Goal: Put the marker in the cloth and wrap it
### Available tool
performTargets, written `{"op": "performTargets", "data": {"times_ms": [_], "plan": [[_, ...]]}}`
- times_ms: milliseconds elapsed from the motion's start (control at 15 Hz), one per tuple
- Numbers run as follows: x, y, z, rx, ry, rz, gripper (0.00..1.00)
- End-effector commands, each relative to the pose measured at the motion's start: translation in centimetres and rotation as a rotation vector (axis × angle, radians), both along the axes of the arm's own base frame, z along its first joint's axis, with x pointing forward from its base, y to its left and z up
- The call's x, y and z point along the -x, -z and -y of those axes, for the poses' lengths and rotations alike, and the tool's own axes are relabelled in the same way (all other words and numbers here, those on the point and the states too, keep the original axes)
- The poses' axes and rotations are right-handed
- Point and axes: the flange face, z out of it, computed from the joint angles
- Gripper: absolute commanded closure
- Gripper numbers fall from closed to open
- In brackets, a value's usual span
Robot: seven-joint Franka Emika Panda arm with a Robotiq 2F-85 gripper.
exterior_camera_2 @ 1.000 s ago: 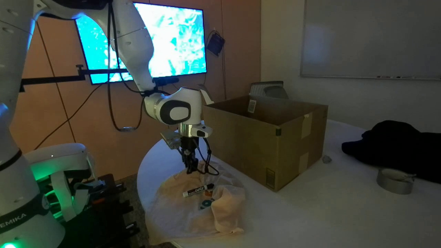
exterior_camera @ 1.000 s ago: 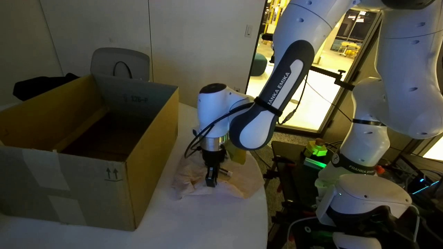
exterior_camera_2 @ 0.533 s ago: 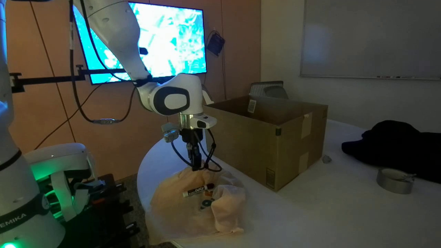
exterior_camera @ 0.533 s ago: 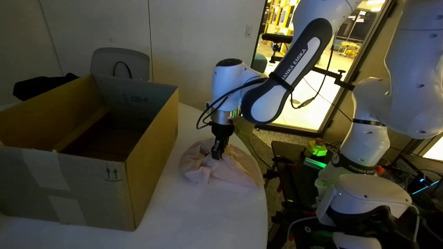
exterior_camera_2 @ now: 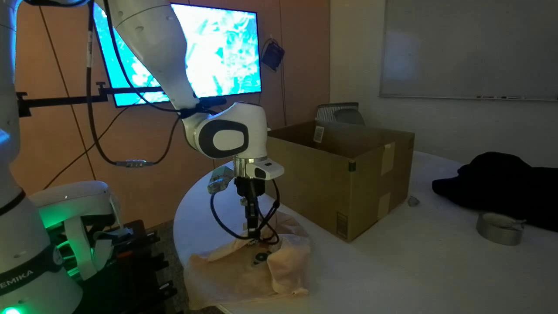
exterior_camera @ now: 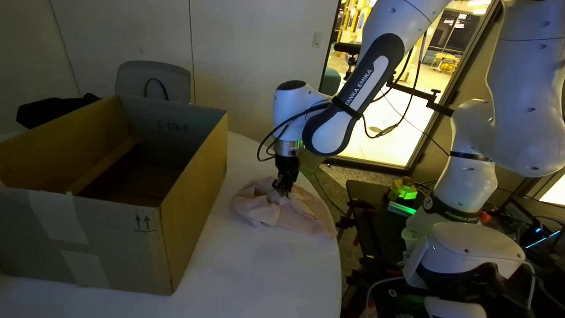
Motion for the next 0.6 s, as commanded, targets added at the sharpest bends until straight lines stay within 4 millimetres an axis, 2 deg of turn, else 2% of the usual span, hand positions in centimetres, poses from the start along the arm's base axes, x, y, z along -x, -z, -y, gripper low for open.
{"op": "performTargets", "data": {"times_ms": [0,200,400,467,533], "plan": [[-0.3,0.1,0.3,0.000,0.028,-0.002,0.49],[-0.4,-0.4,0.9,0.014,0.036,0.008,0.27],[-0.7,-1.3,2.6,-0.004,0.049,0.023,0.05],[-0.7,-1.7,3.3,-0.016,0.053,0.030,0.00],[-0.7,-1.9,3.9,-0.027,0.060,0.038,0.00]]}}
